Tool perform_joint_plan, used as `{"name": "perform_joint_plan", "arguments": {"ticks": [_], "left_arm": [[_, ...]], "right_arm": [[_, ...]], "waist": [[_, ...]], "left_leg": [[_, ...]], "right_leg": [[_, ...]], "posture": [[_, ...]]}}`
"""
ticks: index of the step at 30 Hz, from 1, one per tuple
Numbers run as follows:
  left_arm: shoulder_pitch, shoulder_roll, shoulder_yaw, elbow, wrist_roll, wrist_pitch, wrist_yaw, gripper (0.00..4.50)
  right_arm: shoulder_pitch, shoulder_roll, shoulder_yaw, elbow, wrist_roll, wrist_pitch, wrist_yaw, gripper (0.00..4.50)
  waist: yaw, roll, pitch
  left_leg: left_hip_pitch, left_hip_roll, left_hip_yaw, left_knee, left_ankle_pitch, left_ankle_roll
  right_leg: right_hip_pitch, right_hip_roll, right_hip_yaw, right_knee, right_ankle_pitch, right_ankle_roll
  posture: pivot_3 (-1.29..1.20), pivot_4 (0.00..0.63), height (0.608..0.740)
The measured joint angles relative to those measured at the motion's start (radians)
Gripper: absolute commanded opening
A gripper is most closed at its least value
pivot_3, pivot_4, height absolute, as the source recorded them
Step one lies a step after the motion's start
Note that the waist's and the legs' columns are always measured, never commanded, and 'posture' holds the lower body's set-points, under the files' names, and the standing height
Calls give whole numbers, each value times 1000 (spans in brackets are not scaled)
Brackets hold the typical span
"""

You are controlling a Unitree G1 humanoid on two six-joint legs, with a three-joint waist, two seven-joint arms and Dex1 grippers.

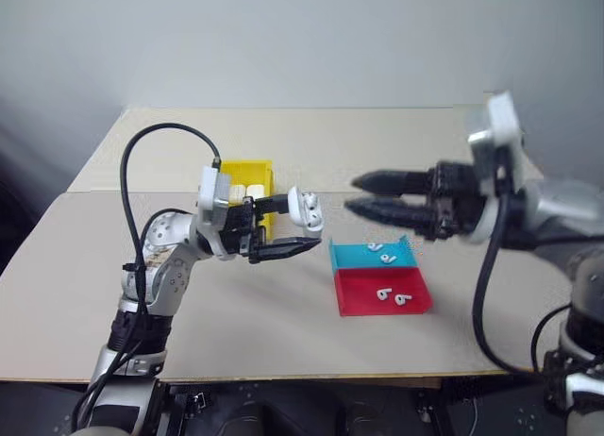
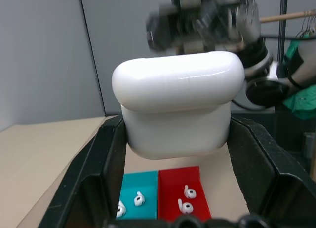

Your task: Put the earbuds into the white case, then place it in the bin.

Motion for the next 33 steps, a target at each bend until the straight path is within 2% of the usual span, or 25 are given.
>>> {"name": "perform_joint_plan", "arguments": {"ticks": [2, 3, 9, 12, 14, 17, 21, 25, 27, 29, 33], "left_arm": [[-7, -6, -25, 18, 41, -11, 11, 2797], [-14, -12, -37, 32, 66, -20, 21, 2797], [-73, -42, -106, 111, 224, -66, 117, 2797], [-76, -58, -111, 122, 238, -68, 132, 2797], [-75, -59, -111, 122, 239, -68, 132, 2797], [-74, -57, -111, 122, 239, -66, 137, 2797], [-46, -48, -88, 108, 225, -64, 149, 2797], [-6, -52, -51, 55, 215, -66, 194, 2797], [7, -52, -18, 18, 216, -66, 242, 2797], [25, -55, 9, -21, 224, -60, 315, 2797], [35, -75, 67, -79, 307, 4, 576, 2797]], "right_arm": [[-84, -15, 104, 39, -65, -4, 37, 233], [-117, -15, 158, 57, -102, -9, 58, 36], [-253, -7, 395, 131, -283, -59, 183, 36], [-272, 7, 487, 145, -379, -100, 219, 36], [-272, 9, 535, 158, -435, -128, 241, 36], [-271, 5, 537, 179, -475, -170, 278, 36], [-219, -28, 495, 201, -507, -189, 301, 36], [-154, -39, 379, 196, -465, -148, 292, 36], [-92, -21, 289, 190, -422, -133, 268, 36], [-30, 41, 169, 187, -349, -111, 212, 36], [156, 96, -51, 105, -273, -126, 96, 36]], "waist": [[-1, 0, 0], [-1, 0, 0], [7, 0, 0], [9, 0, 0], [10, 0, 0], [10, 0, 0], [12, 0, 0], [12, 0, 0], [12, 0, 0], [12, 0, 0], [21, -1, 0]], "left_leg": [[0, 0, 1, 0, 0, 0], [-1, 0, 1, 1, 0, 0], [-6, 0, 1, 3, -1, 1], [-6, -1, 2, 4, -1, 1], [-6, -1, 2, 4, -1, 1], [-6, 0, 1, 4, -1, 1], [-6, 0, 1, 4, -1, 1], [-6, -1, 1, 4, -1, 1], [-5, -1, 1, 4, -1, 1], [-4, -1, 1, 4, -1, 1], [-5, -1, -2, 3, -1, 1]], "right_leg": [[0, 0, 0, 0, 0, 0], [0, 0, 0, 0, 0, 0], [-4, -1, -1, -1, 0, 0], [-4, -2, -1, -1, 0, 0], [-4, -2, -1, 0, 0, 0], [-4, -2, -1, 0, 0, 0], [-3, -2, -2, 0, 0, 0], [-3, -3, -2, 0, 0, 0], [-2, -3, -2, 0, 0, 0], [-2, -3, -2, 0, 0, 0], [0, -3, -4, -1, 0, 0]], "posture": [[0, 150, 740], [0, 150, 740], [0, 150, 740], [0, 150, 740], [0, 150, 740], [0, 150, 740], [0, 150, 740], [0, 150, 740], [0, 150, 740], [0, 150, 740], [0, 150, 740]]}}
